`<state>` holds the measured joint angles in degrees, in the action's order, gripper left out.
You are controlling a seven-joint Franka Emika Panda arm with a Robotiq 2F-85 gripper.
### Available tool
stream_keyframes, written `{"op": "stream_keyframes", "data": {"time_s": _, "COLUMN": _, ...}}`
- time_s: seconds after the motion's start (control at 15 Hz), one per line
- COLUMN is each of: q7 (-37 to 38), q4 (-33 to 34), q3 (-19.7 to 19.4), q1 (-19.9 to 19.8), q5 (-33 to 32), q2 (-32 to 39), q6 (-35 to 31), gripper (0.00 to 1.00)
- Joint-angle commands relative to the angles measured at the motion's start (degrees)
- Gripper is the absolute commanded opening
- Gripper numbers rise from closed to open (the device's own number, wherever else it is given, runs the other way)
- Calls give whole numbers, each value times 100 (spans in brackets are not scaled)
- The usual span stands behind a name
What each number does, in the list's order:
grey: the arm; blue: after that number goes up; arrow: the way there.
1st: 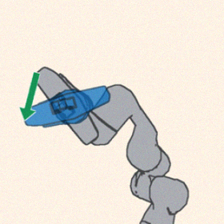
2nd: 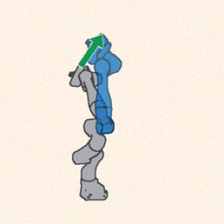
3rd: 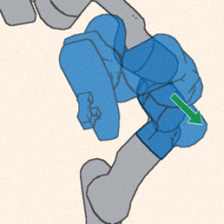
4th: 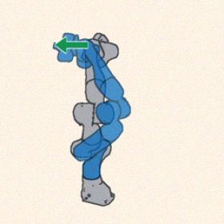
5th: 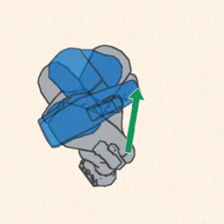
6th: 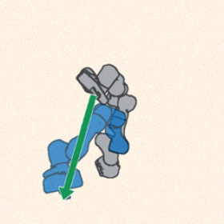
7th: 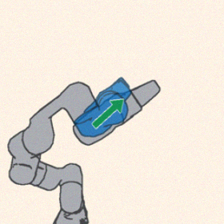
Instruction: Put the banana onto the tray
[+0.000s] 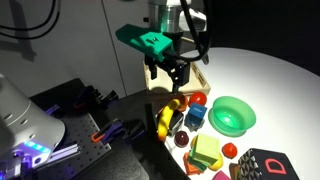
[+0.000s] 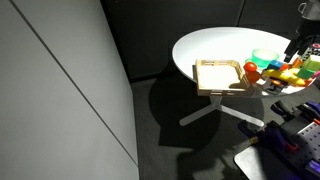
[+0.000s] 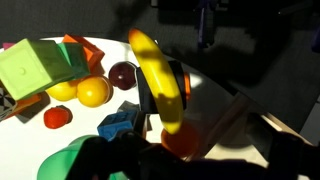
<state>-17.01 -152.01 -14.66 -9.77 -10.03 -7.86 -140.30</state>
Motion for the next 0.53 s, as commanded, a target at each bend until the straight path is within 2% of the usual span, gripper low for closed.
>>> {"op": "stream_keyframes", "data": {"time_s": 0.0, "q7": -15, "q4": -21, "q3": 41, "q1": -115, "q5": -84, "q2": 346, "q6": -390, "gripper": 100}}
{"op": "stream_keyframes", "data": {"time_s": 0.47, "q7": 23, "q4": 25, "q3": 39, "q1": -170, "q5": -150, "q2": 1048, "q6": -1182, "gripper": 100}}
